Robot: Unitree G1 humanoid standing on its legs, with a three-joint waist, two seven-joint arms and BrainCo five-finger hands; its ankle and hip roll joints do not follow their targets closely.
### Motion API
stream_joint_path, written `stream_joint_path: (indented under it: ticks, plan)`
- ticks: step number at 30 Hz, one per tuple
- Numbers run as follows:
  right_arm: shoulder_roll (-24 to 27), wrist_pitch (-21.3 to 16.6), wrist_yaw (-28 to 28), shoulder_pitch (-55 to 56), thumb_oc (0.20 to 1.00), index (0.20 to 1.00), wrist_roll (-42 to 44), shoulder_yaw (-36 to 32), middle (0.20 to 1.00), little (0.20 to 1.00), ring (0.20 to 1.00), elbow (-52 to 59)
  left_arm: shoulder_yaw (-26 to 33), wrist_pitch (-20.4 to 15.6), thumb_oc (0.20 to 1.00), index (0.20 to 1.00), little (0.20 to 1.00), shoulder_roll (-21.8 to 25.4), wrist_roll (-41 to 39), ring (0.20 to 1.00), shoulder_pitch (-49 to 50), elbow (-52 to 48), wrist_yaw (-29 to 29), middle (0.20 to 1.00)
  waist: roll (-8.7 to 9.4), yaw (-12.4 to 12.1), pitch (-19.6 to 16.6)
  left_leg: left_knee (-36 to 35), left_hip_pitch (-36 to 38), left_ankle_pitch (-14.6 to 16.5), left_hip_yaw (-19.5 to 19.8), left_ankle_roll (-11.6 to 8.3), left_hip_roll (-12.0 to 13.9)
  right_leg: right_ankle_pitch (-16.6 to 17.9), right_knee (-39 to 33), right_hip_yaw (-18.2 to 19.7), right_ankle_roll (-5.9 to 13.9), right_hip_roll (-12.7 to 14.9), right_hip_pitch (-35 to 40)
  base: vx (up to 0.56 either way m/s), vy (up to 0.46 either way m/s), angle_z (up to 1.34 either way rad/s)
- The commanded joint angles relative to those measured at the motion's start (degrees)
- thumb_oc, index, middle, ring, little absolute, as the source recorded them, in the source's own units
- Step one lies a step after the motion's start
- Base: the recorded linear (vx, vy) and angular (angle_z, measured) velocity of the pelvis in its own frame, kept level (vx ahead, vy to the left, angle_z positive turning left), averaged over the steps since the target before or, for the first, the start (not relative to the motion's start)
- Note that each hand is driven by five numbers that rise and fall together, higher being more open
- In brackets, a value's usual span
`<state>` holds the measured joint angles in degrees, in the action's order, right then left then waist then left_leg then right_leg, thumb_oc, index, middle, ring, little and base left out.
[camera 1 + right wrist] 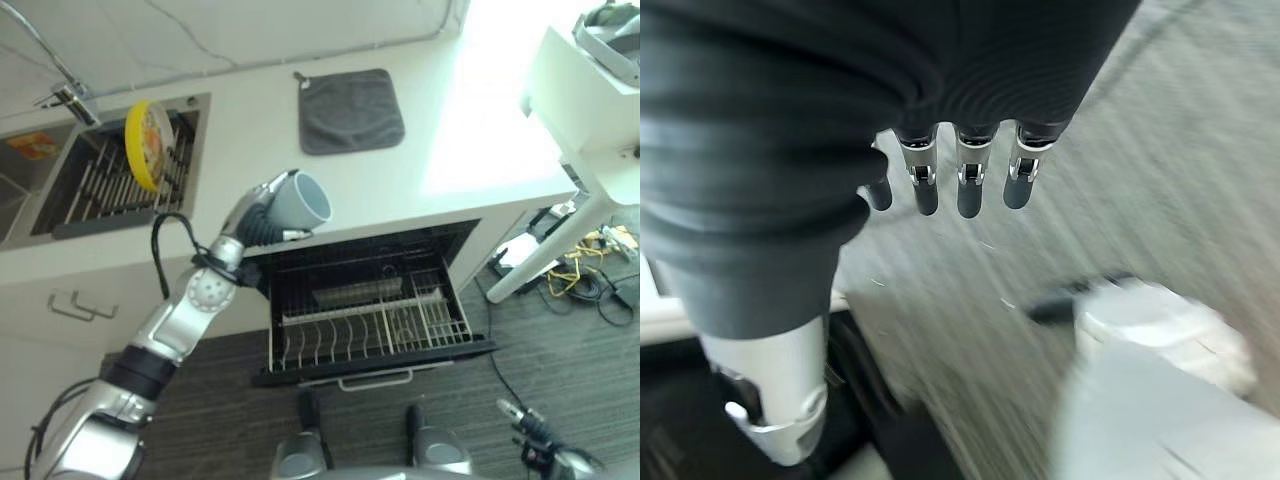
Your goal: Place the dishes in the dishwasher.
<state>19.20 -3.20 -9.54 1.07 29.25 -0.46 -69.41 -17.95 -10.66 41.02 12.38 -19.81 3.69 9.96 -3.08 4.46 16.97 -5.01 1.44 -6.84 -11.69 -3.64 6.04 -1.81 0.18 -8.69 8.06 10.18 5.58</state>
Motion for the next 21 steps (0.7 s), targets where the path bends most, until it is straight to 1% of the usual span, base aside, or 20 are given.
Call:
stream_joint_path:
  ticks: [1, 3, 4, 6, 8, 9, 10, 11, 12, 13, 14, 15, 16, 17, 18, 19, 21]
  plan:
    - [0.31, -1.59, 1.02, -1.96, 1.0, 1.0, -0.21, 0.57, 1.0, 1.0, 1.0, -0.96, 2.42, -1.07, 0.2, 0.2, 0.2, 0.34, -1.47, 0.2, -1.38, -3.2, 1.5, 0.2, -0.43, -1.28, -1.31, 5.17, 0.61, 7.14, -0.42, -0.18, 1.92, -0.28, 3.67, -4.58, 1.43, 3.3, -2.97, 0.01, -0.051, 0.16]
    - [0.26, -1.84, 1.71, -1.93, 1.0, 1.0, 2.22, 0.26, 1.0, 1.0, 1.0, -0.89, 2.36, -0.37, 0.2, 0.2, 0.2, 0.41, -1.7, 0.2, -1.39, -3.43, 1.43, 0.2, -0.36, -1.33, -1.74, 4.88, 0.99, 7.18, -0.78, -0.27, 1.97, 0.21, 2.27, -4.66, 1.59, 3.17, -2.25, 0.01, -0.052, 0.11]
    - [0.8, -3.27, 1.85, -1.55, 1.0, 1.0, 3.3, -0.99, 1.0, 1.0, 1.0, 0.49, 2.71, -0.13, 0.2, 0.2, 0.2, 1.08, -2.1, 0.2, -1.09, -3.78, 1.61, 0.2, -0.17, -1.07, -1.97, 4.87, 1.31, 7.31, -0.94, -0.31, 2.12, 0.83, 1.13, -4.32, 1.78, 3.04, -1.89, 0.0, -0.052, -0.02]
    - [1.03, -4.64, 2.11, -1.26, 1.0, 1.0, 4.84, -1.58, 1.0, 1.0, 1.0, 1.76, 3.01, -0.09, 0.2, 0.2, 0.2, 1.69, -2.77, 0.2, -0.84, -4.05, 1.64, 0.2, -0.09, -0.87, -2.02, 4.91, 1.45, 7.38, -1.16, -0.33, 2.25, 0.99, 0.89, -4.17, 1.84, 3.0, -1.81, -0.02, -0.047, -0.06]
    - [1.22, -7.8, 3.99, 0.0, 1.0, 1.0, 8.86, -3.02, 1.0, 1.0, 1.0, 6.01, 3.89, -0.48, 0.2, 0.2, 0.2, 2.49, -4.24, 0.2, -0.11, -4.15, 1.6, 0.2, 0.3, -0.21, -2.19, 5.07, 1.82, 7.65, -1.92, -0.24, 2.41, 1.23, 0.68, -4.1, 2.05, 2.98, -1.74, -0.03, -0.051, -0.06]
    - [1.18, -8.38, 4.59, 0.54, 1.0, 1.0, 9.64, -3.4, 1.0, 1.0, 1.0, 7.41, 4.08, -0.85, 0.2, 0.2, 0.2, 2.56, -4.66, 0.2, 0.06, -3.94, 1.64, 0.2, 0.44, 0.01, -2.26, 5.15, 1.95, 7.75, -2.21, -0.2, 2.45, 1.29, 0.67, -4.07, 2.08, 2.99, -1.73, -0.05, -0.054, -0.1]
    - [1.19, -10.99, 5.46, 2.34, 1.0, 1.0, 12.89, -5.31, 1.0, 1.0, 1.0, 11.78, 4.69, -2.21, 0.2, 0.2, 0.2, 2.45, -6.19, 0.2, 0.6, -3.19, 2.21, 0.2, 0.95, 0.99, -2.44, 5.43, 2.36, 8.06, -3.17, -0.12, 2.69, 1.49, 0.68, -4.07, 2.22, 3.11, -1.82, -0.05, -0.048, -0.14]
    - [1.16, -12.08, 5.24, 3.35, 1.0, 1.0, 13.91, -6.44, 1.0, 1.0, 1.0, 14.1, 4.86, -2.85, 0.2, 0.2, 0.2, 2.33, -7.26, 0.2, 0.81, -2.75, 2.51, 0.2, 1.19, 1.53, -2.61, 5.65, 2.64, 8.29, -3.66, -0.1, 2.73, 1.65, 0.62, -3.97, 2.32, 3.16, -1.82, -0.06, -0.054, -0.17]
    - [1.08, -14.31, 5.56, 4.55, 1.0, 1.0, 14.9, -7.33, 1.0, 1.0, 1.0, 17.13, 5.01, -4.08, 0.2, 0.2, 0.2, 2.07, -9.14, 0.2, 0.96, -2.07, 2.73, 0.2, 1.53, 2.14, -2.75, 5.95, 3.03, 8.69, -4.19, 0.0, 2.72, 1.88, 0.62, -3.76, 2.47, 3.23, -1.88, -0.05, -0.062, -0.21]
    - [0.55, -18.01, 4.96, 6.78, 1.0, 1.0, 16.91, -8.9, 1.0, 1.0, 1.0, 25.0, 5.34, -8.24, 0.2, 0.2, 0.2, 0.18, -13.02, 0.2, 1.52, -0.68, 2.9, 0.2, 2.45, 3.51, -3.05, 6.78, 3.95, 9.76, -5.11, 0.37, 2.64, 2.31, 0.77, -2.91, 2.87, 3.44, -2.08, -0.05, -0.055, -0.46]
    - [0.36, -20.36, 4.25, 8.24, 1.0, 1.0, 15.99, -10.1, 1.0, 1.0, 1.0, 31.94, 5.65, -11.27, 0.2, 0.2, 0.2, -2.28, -16.4, 0.2, 2.06, 0.1, 3.69, 0.2, 3.23, 4.79, -3.3, 7.61, 4.82, 11.03, -5.67, 0.82, 2.43, 2.44, 0.96, -1.7, 3.18, 3.46, -2.29, -0.04, -0.043, -0.7]
    - [0.31, -20.47, 4.27, 8.3, 1.0, 1.0, 15.9, -10.15, 1.0, 1.0, 1.0, 32.24, 5.65, -11.46, 0.2, 0.2, 0.2, -2.4, -16.56, 0.2, 2.07, 0.16, 3.74, 0.2, 3.27, 4.78, -3.44, 7.61, 4.66, 10.89, -5.76, 0.84, 2.42, 2.63, 0.89, -1.56, 3.13, 3.43, -2.54, -0.02, 0.001, -0.78]
    - [0.01, -21.72, 4.45, 9.37, 1.0, 1.0, 15.06, -10.84, 1.0, 1.0, 1.0, 37.42, 5.68, -13.95, 0.2, 0.2, 0.2, -4.99, -18.27, 0.2, 2.82, 0.56, 4.98, 0.2, 3.73, 5.81, -3.82, 8.01, 5.37, 11.83, -6.13, 1.14, 2.11, 2.78, 0.7, -0.43, 3.41, 3.29, -2.66, -0.02, 0.011, -0.73]
    - [-0.21, -22.56, 4.46, 10.04, 1.0, 1.0, 15.12, -11.32, 1.0, 1.0, 1.0, 39.87, 5.73, -15.56, 0.2, 0.2, 0.2, -6.06, -19.16, 0.2, 3.28, 0.76, 5.66, 0.2, 3.97, 6.32, -4.04, 8.22, 5.59, 12.18, -6.38, 1.27, 2.01, 2.92, 0.66, 0.11, 3.49, 3.22, -2.87, -0.02, 0.018, -0.57]
    - [-0.36, -23.0, 4.97, 10.75, 1.0, 1.0, 14.48, -11.69, 1.0, 1.0, 1.0, 42.56, 5.81, -16.33, 0.2, 0.2, 0.2, -7.18, -19.9, 0.2, 3.67, 0.8, 5.97, 0.2, 4.19, 6.8, -4.29, 8.47, 5.8, 12.56, -6.71, 1.4, 1.94, 3.05, 0.58, 0.66, 3.57, 3.16, -3.08, -0.03, 0.016, -0.56]
    - [-0.46, -23.7, 5.53, 11.3, 1.0, 1.0, 13.72, -12.25, 1.0, 1.0, 1.0, 46.53, 5.77, -17.87, 0.2, 0.2, 0.2, -9.23, -20.51, 0.2, 4.29, 0.85, 7.23, 0.2, 4.54, 7.54, -4.59, 8.93, 6.13, 13.14, -7.4, 1.64, 1.88, 3.36, 0.44, 1.25, 3.68, 3.16, -3.39, -0.03, 0.024, -0.47]
    - [-0.57, -25.0, 3.85, 11.57, 1.0, 1.0, 13.32, -12.81, 1.0, 1.0, 1.0, 54.44, 5.91, -19.91, 0.2, 0.2, 0.2, -12.66, -20.06, 0.2, 5.13, 0.81, 10.96, 0.2, 5.01, 8.72, -5.03, 10.16, 6.67, 14.21, -8.63, 1.96, 1.85, 3.7, 0.3, 2.18, 3.63, 3.14, -3.8, -0.04, 0.035, -0.49]
